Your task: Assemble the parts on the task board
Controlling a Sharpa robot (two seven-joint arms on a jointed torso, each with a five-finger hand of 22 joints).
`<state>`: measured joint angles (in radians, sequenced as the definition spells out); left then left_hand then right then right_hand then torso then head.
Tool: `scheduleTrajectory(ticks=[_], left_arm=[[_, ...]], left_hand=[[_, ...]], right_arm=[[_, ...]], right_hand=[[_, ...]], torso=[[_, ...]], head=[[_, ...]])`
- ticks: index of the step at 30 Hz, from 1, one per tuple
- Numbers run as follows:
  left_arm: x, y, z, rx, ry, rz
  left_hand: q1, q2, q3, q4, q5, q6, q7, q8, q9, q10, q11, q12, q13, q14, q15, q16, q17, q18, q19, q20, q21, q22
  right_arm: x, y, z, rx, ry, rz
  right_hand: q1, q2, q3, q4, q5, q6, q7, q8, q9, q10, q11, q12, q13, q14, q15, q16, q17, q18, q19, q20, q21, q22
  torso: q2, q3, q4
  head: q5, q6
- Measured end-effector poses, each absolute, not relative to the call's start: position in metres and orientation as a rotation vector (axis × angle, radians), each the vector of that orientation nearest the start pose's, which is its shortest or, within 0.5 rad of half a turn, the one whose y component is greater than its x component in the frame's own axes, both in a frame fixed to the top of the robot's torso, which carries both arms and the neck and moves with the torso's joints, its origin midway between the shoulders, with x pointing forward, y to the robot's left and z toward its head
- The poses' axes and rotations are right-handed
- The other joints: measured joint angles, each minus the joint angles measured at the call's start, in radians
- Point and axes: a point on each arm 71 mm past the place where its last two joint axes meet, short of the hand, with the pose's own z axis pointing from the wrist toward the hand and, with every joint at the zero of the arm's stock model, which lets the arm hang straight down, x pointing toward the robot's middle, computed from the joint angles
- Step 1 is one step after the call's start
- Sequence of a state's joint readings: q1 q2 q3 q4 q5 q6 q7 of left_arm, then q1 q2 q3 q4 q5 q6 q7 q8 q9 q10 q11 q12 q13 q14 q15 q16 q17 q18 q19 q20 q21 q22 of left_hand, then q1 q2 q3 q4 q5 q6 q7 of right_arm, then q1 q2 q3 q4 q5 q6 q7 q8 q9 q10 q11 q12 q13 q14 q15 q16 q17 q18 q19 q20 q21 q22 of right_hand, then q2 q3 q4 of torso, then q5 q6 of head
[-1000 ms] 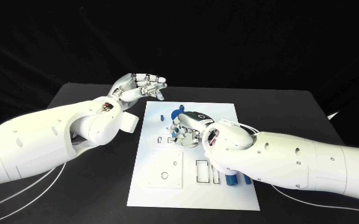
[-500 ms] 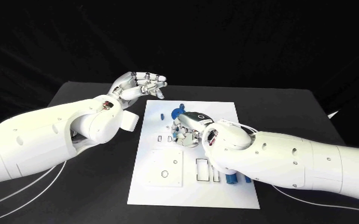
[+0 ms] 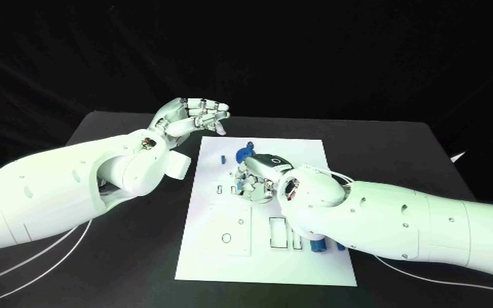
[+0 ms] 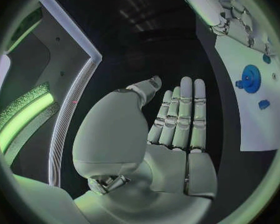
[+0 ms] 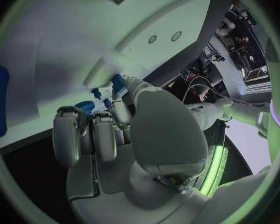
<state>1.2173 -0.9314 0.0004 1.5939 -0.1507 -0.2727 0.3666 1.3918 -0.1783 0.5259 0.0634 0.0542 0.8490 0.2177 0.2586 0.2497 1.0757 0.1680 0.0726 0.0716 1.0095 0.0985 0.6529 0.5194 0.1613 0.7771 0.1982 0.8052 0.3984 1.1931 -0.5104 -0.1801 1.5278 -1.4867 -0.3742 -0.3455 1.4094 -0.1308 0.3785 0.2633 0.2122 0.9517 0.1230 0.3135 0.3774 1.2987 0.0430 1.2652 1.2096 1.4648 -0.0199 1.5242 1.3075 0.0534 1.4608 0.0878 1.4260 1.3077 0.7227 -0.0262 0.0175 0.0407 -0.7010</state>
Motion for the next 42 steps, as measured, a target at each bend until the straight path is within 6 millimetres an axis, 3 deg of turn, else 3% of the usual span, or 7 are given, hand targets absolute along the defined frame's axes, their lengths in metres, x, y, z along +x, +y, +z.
scheduleTrajectory(ticks=[8, 30, 36, 40, 42], left_arm=[[0.4819, 0.2275, -0.148, -0.933, 1.436, -1.55], [0.4827, 0.2292, -0.1488, -0.937, 1.441, -1.545], [0.4831, 0.2302, -0.1491, -0.938, 1.443, -1.542], [0.4831, 0.2303, -0.1492, -0.939, 1.444, -1.542], [0.4831, 0.2303, -0.1492, -0.939, 1.445, -1.541]], left_hand=[[0.0, 0.0, 0.0, 0.0, 0.0, 0.0, 0.0, 0.0, 0.0, 0.0, 0.0, 0.0, 0.0, 0.0, 0.0, 0.0, 0.0, 0.0, 0.0, 0.0, 0.0, 0.001], [0.0, 0.0, 0.0, 0.0, 0.0, 0.0, 0.0, -0.004, 0.001, 0.0, 0.0, 0.0, 0.0, -0.004, -0.004, 0.0, 0.0, 0.0, -0.004, -0.004, 0.0, 0.002], [0.0, 0.0, 0.0, 0.0, 0.0, 0.0, 0.0, -0.004, 0.001, 0.0, 0.0, 0.0, 0.0, -0.004, -0.004, 0.0, 0.0, 0.0, -0.004, -0.004, 0.004, 0.002], [0.0, 0.0, 0.0, 0.0, 0.0, 0.0, 0.0, -0.004, 0.0, 0.0, 0.0, 0.0, 0.0, -0.004, -0.004, 0.0, 0.0, 0.0, -0.004, -0.004, 0.004, 0.002], [0.0, 0.0, 0.0, 0.0, 0.0, 0.0, 0.0, -0.004, 0.0, 0.0, 0.0, 0.0, 0.0, -0.004, -0.004, 0.0, 0.0, 0.0, -0.004, -0.004, 0.003, 0.002]], right_arm=[[0.4405, -0.0443, -0.227, -0.247, 1.759, 0.734], [0.4408, -0.045, -0.2294, -0.246, 1.764, 0.729], [0.4408, -0.0452, -0.2295, -0.245, 1.763, 0.728], [0.4409, -0.0454, -0.2293, -0.243, 1.761, 0.728], [0.441, -0.0456, -0.2292, -0.241, 1.759, 0.729]], right_hand=[[-0.012, -0.012, 0.0, 0.0, 0.0, 0.0, 0.0, 0.0, 0.006, 0.0, 0.0, -0.01, -0.007, 0.0, 0.0, 0.0, 0.001, 0.0, 0.0, 0.0, -0.004, 0.0], [-0.043, -0.043, 0.007, -0.007, -0.009, -0.051, 0.03, -0.023, -0.016, -0.048, 0.023, -0.06, -0.052, 0.0, 0.007, 0.0, 0.0, 0.0, 0.004, 0.004, -0.028, 0.0], [-0.064, -0.062, 0.009, -0.004, -0.068, -0.077, 0.038, -0.033, -0.025, -0.081, 0.032, -0.085, -0.074, 0.0, 0.015, -0.01, 0.0, 0.0, 0.004, 0.011, -0.046, 0.0], [-0.082, -0.071, -0.005, 0.011, -0.137, -0.101, 0.041, -0.048, -0.034, -0.11, 0.037, -0.112, -0.103, 0.001, 0.02, -0.012, 0.0, 0.0, 0.0, 0.015, -0.058, 0.0], [-0.092, -0.081, -0.028, 0.015, -0.152, -0.11, 0.045, -0.051, -0.038, -0.117, 0.041, -0.118, -0.113, 0.0, 0.022, -0.015, 0.0, 0.0, -0.004, 0.018, -0.061, 0.0]], torso=[[0.0, -0.0004, 0.0001], [-0.001, -0.0004, -0.0002], [-0.001, -0.0007, -0.0003], [-0.001, -0.0008, -0.0005], [-0.001, -0.0007, -0.0005]], head=[[0.001, 0.0], [-0.001, -0.001], [-0.002, -0.001], [-0.002, -0.002], [-0.002, -0.002]])
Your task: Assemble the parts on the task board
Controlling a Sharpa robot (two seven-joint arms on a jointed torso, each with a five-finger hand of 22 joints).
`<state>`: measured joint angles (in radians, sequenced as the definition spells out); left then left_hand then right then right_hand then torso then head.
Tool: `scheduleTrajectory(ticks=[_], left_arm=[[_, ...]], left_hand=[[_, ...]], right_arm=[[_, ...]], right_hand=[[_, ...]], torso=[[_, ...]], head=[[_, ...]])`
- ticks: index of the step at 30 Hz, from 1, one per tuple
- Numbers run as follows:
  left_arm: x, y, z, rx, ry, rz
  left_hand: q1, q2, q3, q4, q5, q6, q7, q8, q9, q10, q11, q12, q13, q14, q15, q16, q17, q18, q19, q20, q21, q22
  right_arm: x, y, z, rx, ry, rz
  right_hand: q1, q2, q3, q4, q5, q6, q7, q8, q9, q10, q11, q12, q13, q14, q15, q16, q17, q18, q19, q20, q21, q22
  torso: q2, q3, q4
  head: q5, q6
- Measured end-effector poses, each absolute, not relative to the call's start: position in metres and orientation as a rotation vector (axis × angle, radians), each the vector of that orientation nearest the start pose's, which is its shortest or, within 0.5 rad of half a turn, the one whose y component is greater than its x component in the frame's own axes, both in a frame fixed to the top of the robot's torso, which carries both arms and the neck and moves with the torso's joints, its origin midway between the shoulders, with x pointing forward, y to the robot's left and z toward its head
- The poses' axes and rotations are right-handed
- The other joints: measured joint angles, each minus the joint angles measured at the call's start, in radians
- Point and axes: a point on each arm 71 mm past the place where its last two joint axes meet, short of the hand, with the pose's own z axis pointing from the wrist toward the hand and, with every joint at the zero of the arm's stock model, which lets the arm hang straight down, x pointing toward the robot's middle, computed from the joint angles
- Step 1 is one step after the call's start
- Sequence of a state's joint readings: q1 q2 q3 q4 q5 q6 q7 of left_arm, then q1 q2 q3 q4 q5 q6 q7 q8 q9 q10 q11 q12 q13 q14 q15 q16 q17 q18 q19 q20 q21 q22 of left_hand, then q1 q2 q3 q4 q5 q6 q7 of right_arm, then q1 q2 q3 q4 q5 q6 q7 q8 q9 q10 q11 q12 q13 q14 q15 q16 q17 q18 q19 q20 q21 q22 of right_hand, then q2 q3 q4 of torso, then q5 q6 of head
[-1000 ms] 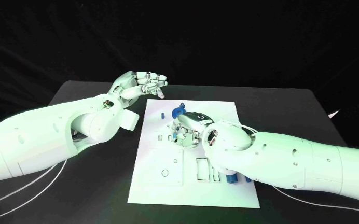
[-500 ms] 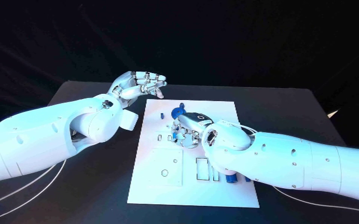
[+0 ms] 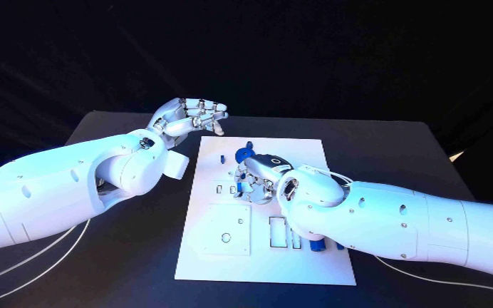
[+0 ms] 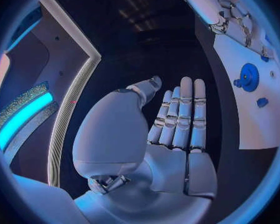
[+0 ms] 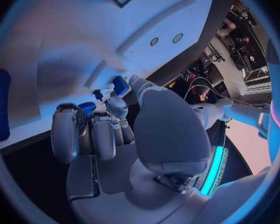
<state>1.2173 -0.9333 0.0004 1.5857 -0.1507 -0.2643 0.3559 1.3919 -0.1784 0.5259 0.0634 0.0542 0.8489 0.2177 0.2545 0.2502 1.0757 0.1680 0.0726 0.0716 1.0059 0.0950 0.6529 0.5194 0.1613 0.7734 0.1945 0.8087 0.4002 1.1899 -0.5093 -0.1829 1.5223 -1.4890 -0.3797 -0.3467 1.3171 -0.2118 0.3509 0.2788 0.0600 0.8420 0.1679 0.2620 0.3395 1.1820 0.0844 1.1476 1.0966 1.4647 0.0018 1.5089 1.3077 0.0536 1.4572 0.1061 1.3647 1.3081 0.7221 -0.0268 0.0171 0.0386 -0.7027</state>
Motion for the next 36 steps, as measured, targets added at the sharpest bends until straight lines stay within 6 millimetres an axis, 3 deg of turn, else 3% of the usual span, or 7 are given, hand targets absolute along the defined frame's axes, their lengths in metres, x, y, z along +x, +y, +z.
scheduleTrajectory(ticks=[7, 15, 23, 27, 30, 32, 36], left_arm=[[0.484, 0.231, -0.15, -0.941, 1.445, -1.539], [0.486, 0.234, -0.151, -0.943, 1.449, -1.524], [0.488, 0.237, -0.153, -0.936, 1.479, -1.492], [0.489, 0.24, -0.157, -0.918, 1.541, -1.438], [0.489, 0.24, -0.161, -0.885, 1.619, -1.378], [0.489, 0.239, -0.165, -0.85, 1.694, -1.328], [0.487, 0.233, -0.17, -0.76, 1.866, -1.221]], left_hand=[[0.0, 0.0, 0.0, 0.0, 0.0, -0.004, -0.004, 0.0, 0.001, 0.0, 0.0, 0.0, 0.0, -0.004, 0.004, 0.0, 0.0, 0.0, -0.003, 0.003, 0.0, 0.0], [-0.021, 0.003, -0.016, 0.016, 0.0, -0.011, -0.003, 0.0, 0.004, -0.004, 0.004, 0.0, 0.002, -0.003, 0.003, 0.018, 0.004, 0.0, -0.003, 0.004, 0.004, 0.001], [-0.057, -0.002, -0.043, 0.054, 0.0, 0.008, -0.011, 0.038, 0.038, 0.085, -0.038, 0.117, 0.076, 0.087, -0.033, 0.185, 0.092, 0.012, 0.06, -0.021, 0.065, 0.02], [-0.074, 0.008, -0.079, 0.062, 0.006, -0.083, -0.028, 0.165, 0.12, -0.019, -0.057, 0.449, 0.323, 0.257, -0.054, 0.508, 0.401, 0.012, 0.149, -0.053, 0.18, 0.078], [-0.102, 0.024, -0.05, 0.099, 0.006, -0.122, -0.04, 0.268, 0.173, -0.074, -0.074, 0.727, 0.504, 0.441, -0.072, 0.766, 0.747, -0.035, 0.423, -0.073, 0.439, 0.478], [-0.141, 0.028, -0.043, 0.14, 0.006, -0.127, -0.053, 0.338, 0.21, -0.082, -0.083, 0.859, 0.592, 0.455, -0.083, 0.844, 0.782, -0.071, 0.531, -0.082, 0.544, 0.666], [-0.249, 0.035, -0.074, 0.219, 0.004, -0.143, -0.068, 0.413, 0.25, 0.026, -0.094, 1.071, 0.811, 0.458, -0.086, 0.888, 0.789, -0.086, 0.617, -0.09, 0.63, 0.833]], right_arm=[[0.44, -0.047, -0.227, -0.23, 1.74, 0.742], [0.434, -0.06, -0.213, -0.206, 1.683, 0.793], [0.441, -0.095, -0.174, -0.151, 1.654, 0.894], [0.447, -0.115, -0.166, -0.076, 1.688, 0.932], [0.452, -0.134, -0.163, 0.002, 1.72, 0.95], [0.458, -0.15, -0.162, 0.071, 1.738, 0.951], [0.467, -0.174, -0.16, 0.189, 1.756, 0.952]], right_hand=[[0.014, 0.021, -0.269, 0.015, -0.005, -0.05, 0.018, -0.036, -0.032, -0.025, 0.018, -0.008, -0.025, -0.002, 0.016, -0.006, 0.0, 0.0, -0.005, 0.016, -0.027, 0.0], [0.049, 0.056, -0.288, 0.016, 0.041, -0.051, 0.019, -0.044, -0.042, -0.027, 0.019, -0.008, -0.025, 0.002, 0.02, -0.014, 0.0, 0.0, -0.019, 0.024, -0.062, 0.0], [0.092, 0.082, -0.263, 0.008, 0.094, -0.042, 0.017, -0.041, -0.046, -0.02, 0.017, 0.017, -0.005, 0.002, 0.02, -0.014, 0.0, 0.0, -0.031, 0.023, -0.093, 0.0], [0.092, 0.083, -0.261, 0.01, 0.115, -0.012, 0.009, -0.014, -0.041, 0.015, 0.007, 0.06, 0.038, 0.002, 0.02, -0.004, 0.0, 0.0, -0.028, 0.02, -0.067, 0.0], [0.091, 0.083, -0.254, 0.009, 0.132, 0.011, -0.001, 0.018, -0.032, 0.039, 0.001, 0.087, 0.063, 0.001, 0.018, 0.001, 0.0, 0.0, -0.012, 0.012, -0.046, 0.0], [0.085, 0.089, -0.253, 0.01, 0.132, 0.023, -0.007, 0.043, -0.023, 0.048, -0.007, 0.098, 0.075, 0.002, 0.012, 0.002, 0.0, 0.0, -0.01, 0.01, -0.041, 0.0], [0.072, 0.102, -0.253, 0.01, 0.137, 0.032, -0.017, 0.082, -0.002, 0.061, -0.011, 0.11, 0.089, 0.0, 0.007, 0.006, 0.0, 0.0, -0.005, 0.005, -0.04, 0.0]], torso=[[0.0, 0.0003, 0.0], [-0.001, 0.0008, 0.0], [-0.006, 0.0009, 0.0], [-0.011, 0.0012, -0.0028], [-0.015, 0.0026, -0.0047], [-0.018, 0.0045, -0.0052], [-0.023, 0.0077, -0.0061]], head=[[-0.002, -0.001], [-0.002, -0.004], [0.003, -0.003], [0.011, -0.005], [0.016, -0.008], [0.02, -0.009], [0.03, -0.011]])
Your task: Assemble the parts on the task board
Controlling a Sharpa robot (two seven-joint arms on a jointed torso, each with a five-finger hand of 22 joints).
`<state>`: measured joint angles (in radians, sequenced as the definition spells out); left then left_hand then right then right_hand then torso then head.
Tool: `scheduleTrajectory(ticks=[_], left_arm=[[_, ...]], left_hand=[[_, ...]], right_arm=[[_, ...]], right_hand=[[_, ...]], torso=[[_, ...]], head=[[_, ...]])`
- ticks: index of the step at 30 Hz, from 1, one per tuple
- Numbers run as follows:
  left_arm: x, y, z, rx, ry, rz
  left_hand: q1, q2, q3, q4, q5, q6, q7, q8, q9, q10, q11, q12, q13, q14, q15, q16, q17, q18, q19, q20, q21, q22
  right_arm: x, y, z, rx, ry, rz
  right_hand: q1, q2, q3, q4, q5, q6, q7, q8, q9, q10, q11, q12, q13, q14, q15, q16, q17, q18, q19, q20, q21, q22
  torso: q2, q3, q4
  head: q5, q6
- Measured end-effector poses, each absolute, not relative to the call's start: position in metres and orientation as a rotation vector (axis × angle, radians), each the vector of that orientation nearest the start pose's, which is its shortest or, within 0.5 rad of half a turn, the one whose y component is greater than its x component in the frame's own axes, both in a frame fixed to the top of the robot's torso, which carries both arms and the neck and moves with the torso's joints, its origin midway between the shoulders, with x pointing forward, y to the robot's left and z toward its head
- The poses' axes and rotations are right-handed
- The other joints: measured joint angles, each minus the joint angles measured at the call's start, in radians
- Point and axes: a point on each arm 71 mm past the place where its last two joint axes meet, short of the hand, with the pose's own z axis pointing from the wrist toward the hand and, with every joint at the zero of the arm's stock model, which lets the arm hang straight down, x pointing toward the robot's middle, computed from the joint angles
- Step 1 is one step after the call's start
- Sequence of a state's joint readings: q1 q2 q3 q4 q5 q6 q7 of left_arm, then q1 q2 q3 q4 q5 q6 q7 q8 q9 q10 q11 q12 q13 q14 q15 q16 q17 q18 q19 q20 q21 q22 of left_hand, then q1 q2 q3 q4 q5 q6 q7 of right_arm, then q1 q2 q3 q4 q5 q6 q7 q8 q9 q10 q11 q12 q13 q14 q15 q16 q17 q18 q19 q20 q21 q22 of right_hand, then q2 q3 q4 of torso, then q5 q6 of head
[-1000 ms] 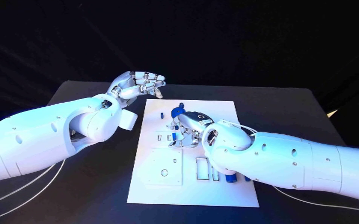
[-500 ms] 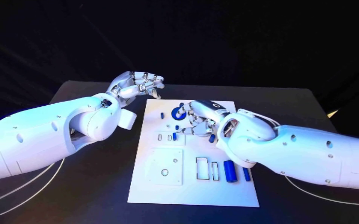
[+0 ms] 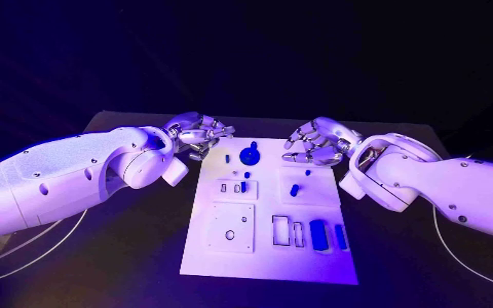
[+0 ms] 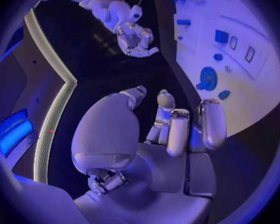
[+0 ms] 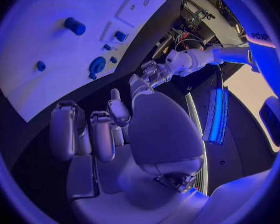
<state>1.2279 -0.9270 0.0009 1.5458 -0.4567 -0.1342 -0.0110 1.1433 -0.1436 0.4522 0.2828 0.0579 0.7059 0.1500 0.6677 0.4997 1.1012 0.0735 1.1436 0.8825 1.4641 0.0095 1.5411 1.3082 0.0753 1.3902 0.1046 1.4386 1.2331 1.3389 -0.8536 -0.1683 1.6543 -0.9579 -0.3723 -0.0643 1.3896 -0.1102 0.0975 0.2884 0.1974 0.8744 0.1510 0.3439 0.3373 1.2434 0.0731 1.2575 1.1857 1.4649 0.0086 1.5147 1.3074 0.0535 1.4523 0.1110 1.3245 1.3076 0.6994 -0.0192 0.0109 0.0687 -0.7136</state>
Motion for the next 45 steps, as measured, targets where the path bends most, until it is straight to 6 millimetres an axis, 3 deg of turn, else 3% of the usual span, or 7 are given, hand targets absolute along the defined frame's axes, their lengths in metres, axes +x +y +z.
scheduleTrajectory(ticks=[5, 14, 20, 23, 29, 39, 45], left_arm=[[0.486, 0.221, -0.169, -0.608, 2.08, -1.063], [0.493, 0.2, -0.164, -0.334, 2.293, -0.775], [0.498, 0.189, -0.17, -0.213, 2.373, -0.646], [0.501, 0.186, -0.173, -0.18, 2.407, -0.605], [0.504, 0.176, -0.181, -0.131, 2.467, -0.558], [0.511, 0.163, -0.191, -0.105, 2.516, -0.518], [0.514, 0.156, -0.195, -0.095, 2.536, -0.514]], left_hand=[[-0.139, 0.027, -0.123, 0.011, -0.004, -0.011, -0.007, 0.047, 0.02, 0.088, -0.011, 0.109, 0.137, 0.004, -0.006, 0.011, 0.0, -0.015, 0.043, -0.008, 0.041, 0.072], [-0.173, 0.057, -0.201, 0.011, -0.004, 0.014, -0.033, 0.131, 0.079, 0.141, -0.033, 0.166, 0.222, 0.003, -0.022, 0.013, 0.0, -0.015, 0.054, -0.019, 0.052, 0.075], [-0.149, 0.083, -0.222, 0.011, -0.004, -0.04, -0.019, 0.099, 0.076, 0.147, -0.027, 0.168, 0.227, 0.003, -0.022, 0.016, 0.0, -0.015, 0.054, -0.018, 0.058, 0.075], [-0.118, 0.109, -0.23, 0.01, -0.004, -0.061, -0.008, 0.065, 0.058, 0.144, -0.014, 0.172, 0.231, 0.001, -0.019, 0.02, 0.0, -0.031, 0.063, -0.01, 0.062, 0.075], [-0.115, 0.11, -0.233, 0.007, -0.004, -0.061, -0.008, 0.061, 0.053, 0.143, -0.013, 0.172, 0.231, 0.001, -0.015, 0.02, 0.0, -0.031, 0.063, -0.01, 0.062, 0.075], [-0.098, 0.108, -0.247, 0.01, -0.004, -0.06, -0.007, 0.052, 0.049, 0.139, -0.009, 0.172, 0.226, 0.001, -0.016, 0.02, 0.0, -0.03, 0.066, -0.006, 0.062, 0.075], [-0.081, 0.115, -0.277, 0.01, -0.004, -0.017, -0.015, 0.069, 0.059, 0.139, -0.009, 0.172, 0.226, 0.001, -0.016, 0.02, 0.0, -0.03, 0.066, -0.006, 0.062, 0.075]], right_arm=[[0.474, -0.194, -0.158, 0.286, 1.756, 0.948], [0.484, -0.212, -0.158, 0.359, 1.744, 0.924], [0.49, -0.219, -0.156, 0.377, 1.728, 0.905], [0.492, -0.22, -0.155, 0.381, 1.722, 0.898], [0.494, -0.221, -0.154, 0.385, 1.717, 0.888], [0.498, -0.221, -0.154, 0.392, 1.711, 0.873], [0.499, -0.221, -0.154, 0.399, 1.699, 0.867]], right_hand=[[-0.004, 0.004, 0.0, 0.0, 0.0, 0.0, 0.0, 0.012, 0.01, 0.004, -0.003, 0.0, 0.002, 0.004, -0.004, 0.0, 0.0, 0.0, 0.0, 0.0, 0.0, 0.0], [-0.004, 0.004, 0.0, 0.0, 0.006, 0.0, 0.0, 0.016, 0.016, 0.003, -0.003, 0.0, -0.001, 0.004, -0.004, 0.0, 0.0, 0.0, 0.0, 0.0, 0.0, 0.0], [-0.004, 0.003, 0.007, -0.001, 0.027, -0.014, -0.001, 0.028, 0.025, 0.003, -0.003, 0.0, -0.005, 0.004, -0.004, 0.0, 0.0, 0.0, 0.0, 0.0, 0.0, 0.0], [-0.008, 0.0, 0.007, -0.001, 0.027, -0.014, -0.001, 0.028, 0.025, 0.003, -0.003, 0.0, -0.006, 0.004, -0.003, 0.0, 0.0, 0.0, 0.0, 0.0, 0.0, 0.0], [-0.008, 0.0, 0.007, -0.001, 0.035, -0.021, -0.001, 0.032, 0.028, 0.003, -0.003, -0.001, -0.007, 0.004, -0.003, 0.0, 0.001, 0.0, 0.0, 0.0, -0.001, 0.0], [-0.008, 0.0, 0.017, 0.0, 0.062, -0.029, 0.0, 0.039, 0.037, -0.015, -0.003, -0.021, -0.026, 0.004, -0.003, -0.01, 0.001, 0.0, -0.008, -0.007, -0.027, 0.0], [-0.008, 0.0, 0.026, -0.001, 0.072, -0.035, 0.0, 0.043, 0.042, -0.031, -0.002, -0.036, -0.043, 0.004, -0.003, -0.024, 0.001, 0.0, -0.017, -0.005, -0.053, 0.0]], torso=[[-0.006, 0.0046, -0.0012], [-0.012, 0.0132, -0.0029], [-0.014, 0.0164, -0.0029], [-0.015, 0.0177, -0.0012], [-0.016, 0.019, 0.0041], [-0.017, 0.0197, 0.0022], [-0.017, 0.0197, 0.0023]], head=[[0.007, -0.003], [0.01, -0.012], [0.011, -0.019], [0.013, -0.02], [0.011, -0.024], [0.01, -0.028], [0.007, -0.03]])
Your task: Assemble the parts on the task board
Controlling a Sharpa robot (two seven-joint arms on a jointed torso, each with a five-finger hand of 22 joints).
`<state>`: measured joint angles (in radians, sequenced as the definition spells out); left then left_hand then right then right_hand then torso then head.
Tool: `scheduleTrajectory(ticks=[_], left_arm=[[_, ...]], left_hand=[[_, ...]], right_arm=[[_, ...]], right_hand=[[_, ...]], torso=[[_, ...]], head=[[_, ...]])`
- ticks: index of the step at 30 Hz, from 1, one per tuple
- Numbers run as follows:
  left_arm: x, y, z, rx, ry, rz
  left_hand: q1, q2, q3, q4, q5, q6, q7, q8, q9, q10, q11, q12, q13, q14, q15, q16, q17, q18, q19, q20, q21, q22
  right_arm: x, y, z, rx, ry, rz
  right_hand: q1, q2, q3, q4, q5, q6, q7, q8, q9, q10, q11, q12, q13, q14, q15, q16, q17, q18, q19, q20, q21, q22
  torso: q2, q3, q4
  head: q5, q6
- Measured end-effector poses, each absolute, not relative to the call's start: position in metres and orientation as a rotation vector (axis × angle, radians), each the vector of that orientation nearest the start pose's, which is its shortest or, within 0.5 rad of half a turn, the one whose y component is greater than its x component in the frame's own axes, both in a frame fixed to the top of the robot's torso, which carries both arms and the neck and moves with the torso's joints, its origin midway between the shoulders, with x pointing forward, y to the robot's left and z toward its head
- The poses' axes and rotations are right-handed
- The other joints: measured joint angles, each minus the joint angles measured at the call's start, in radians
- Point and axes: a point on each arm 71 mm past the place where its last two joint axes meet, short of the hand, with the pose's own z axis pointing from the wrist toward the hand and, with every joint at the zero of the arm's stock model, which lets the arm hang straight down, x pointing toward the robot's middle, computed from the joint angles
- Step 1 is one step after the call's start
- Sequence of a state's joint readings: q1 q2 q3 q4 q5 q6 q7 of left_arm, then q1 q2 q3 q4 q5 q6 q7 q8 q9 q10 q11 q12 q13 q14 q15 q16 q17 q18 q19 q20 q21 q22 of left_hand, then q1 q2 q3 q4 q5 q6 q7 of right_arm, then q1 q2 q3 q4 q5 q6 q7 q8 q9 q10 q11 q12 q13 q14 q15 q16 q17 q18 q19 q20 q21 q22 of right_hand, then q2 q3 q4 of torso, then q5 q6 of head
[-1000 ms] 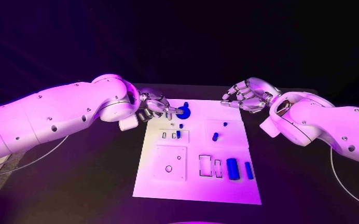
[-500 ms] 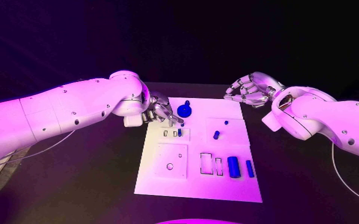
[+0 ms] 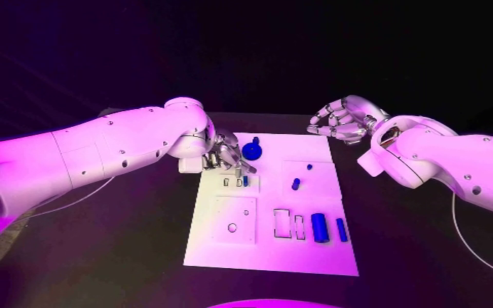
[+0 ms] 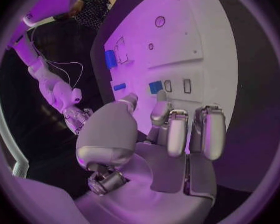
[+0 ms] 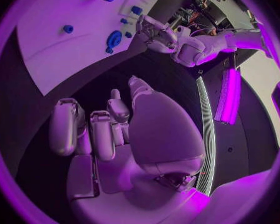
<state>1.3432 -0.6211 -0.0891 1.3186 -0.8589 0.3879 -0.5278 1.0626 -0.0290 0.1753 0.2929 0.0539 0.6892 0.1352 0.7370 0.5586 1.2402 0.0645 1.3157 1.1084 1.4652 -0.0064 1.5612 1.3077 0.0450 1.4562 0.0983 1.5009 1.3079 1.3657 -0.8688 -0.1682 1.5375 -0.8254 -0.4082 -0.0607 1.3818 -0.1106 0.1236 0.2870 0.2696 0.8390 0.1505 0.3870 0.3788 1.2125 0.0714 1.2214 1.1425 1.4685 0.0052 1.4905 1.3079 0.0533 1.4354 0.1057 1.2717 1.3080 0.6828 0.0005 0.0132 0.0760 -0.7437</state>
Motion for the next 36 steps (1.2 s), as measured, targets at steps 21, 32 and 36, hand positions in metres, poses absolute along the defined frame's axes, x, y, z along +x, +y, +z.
scheduleTrajectory(ticks=[21, 32, 36], left_arm=[[0.515, 0.1486, -0.1984, -0.069, 2.573, -0.511], [0.5182, 0.1531, -0.201, -0.078, 2.583, -0.494], [0.5187, 0.1543, -0.2016, -0.079, 2.586, -0.489]], left_hand=[[0.036, 0.021, -0.011, -0.003, 0.0, 0.005, -0.005, 0.01, 0.019, -0.007, -0.007, -0.006, -0.008, 0.0, 0.0, 0.0, 0.0, 0.0, -0.004, -0.004, 0.0, 0.0], [0.044, 0.02, -0.011, -0.003, 0.0, 0.005, -0.005, 0.014, 0.021, -0.007, -0.007, -0.006, -0.009, 0.0, 0.0, 0.0, 0.0, 0.0, -0.004, -0.004, 0.0, 0.0], [0.044, 0.02, -0.011, -0.003, 0.0, 0.005, -0.005, 0.014, 0.021, -0.007, -0.007, -0.006, -0.009, 0.0, 0.0, 0.0, 0.0, 0.0, -0.004, -0.004, 0.0, 0.0]], right_arm=[[0.4992, -0.2196, -0.1529, 0.409, 1.685, 0.858], [0.4987, -0.22, -0.153, 0.411, 1.687, 0.857], [0.4987, -0.2202, -0.153, 0.411, 1.687, 0.856]], right_hand=[[0.0, 0.0, 0.005, 0.0, 0.01, -0.003, 0.003, 0.004, 0.002, -0.007, 0.0, -0.006, -0.008, 0.0, 0.0, -0.005, 0.0, 0.0, -0.003, -0.004, -0.005, 0.0], [0.0, 0.0, 0.005, 0.0, 0.01, -0.003, 0.003, 0.004, 0.002, -0.007, 0.0, -0.007, -0.008, 0.0, 0.0, -0.005, 0.0, 0.0, -0.003, -0.004, -0.005, 0.0], [0.0, 0.0, 0.007, 0.001, 0.009, -0.003, 0.003, 0.004, 0.002, -0.007, 0.0, -0.007, -0.008, 0.0, 0.0, -0.005, 0.0, 0.0, -0.003, -0.004, -0.005, -0.001]], torso=[[0.0, -0.0005, 0.0019], [0.0, -0.0005, 0.0022], [0.0, -0.0005, 0.0026]], head=[[-0.002, -0.007], [-0.002, -0.013], [-0.002, -0.014]])
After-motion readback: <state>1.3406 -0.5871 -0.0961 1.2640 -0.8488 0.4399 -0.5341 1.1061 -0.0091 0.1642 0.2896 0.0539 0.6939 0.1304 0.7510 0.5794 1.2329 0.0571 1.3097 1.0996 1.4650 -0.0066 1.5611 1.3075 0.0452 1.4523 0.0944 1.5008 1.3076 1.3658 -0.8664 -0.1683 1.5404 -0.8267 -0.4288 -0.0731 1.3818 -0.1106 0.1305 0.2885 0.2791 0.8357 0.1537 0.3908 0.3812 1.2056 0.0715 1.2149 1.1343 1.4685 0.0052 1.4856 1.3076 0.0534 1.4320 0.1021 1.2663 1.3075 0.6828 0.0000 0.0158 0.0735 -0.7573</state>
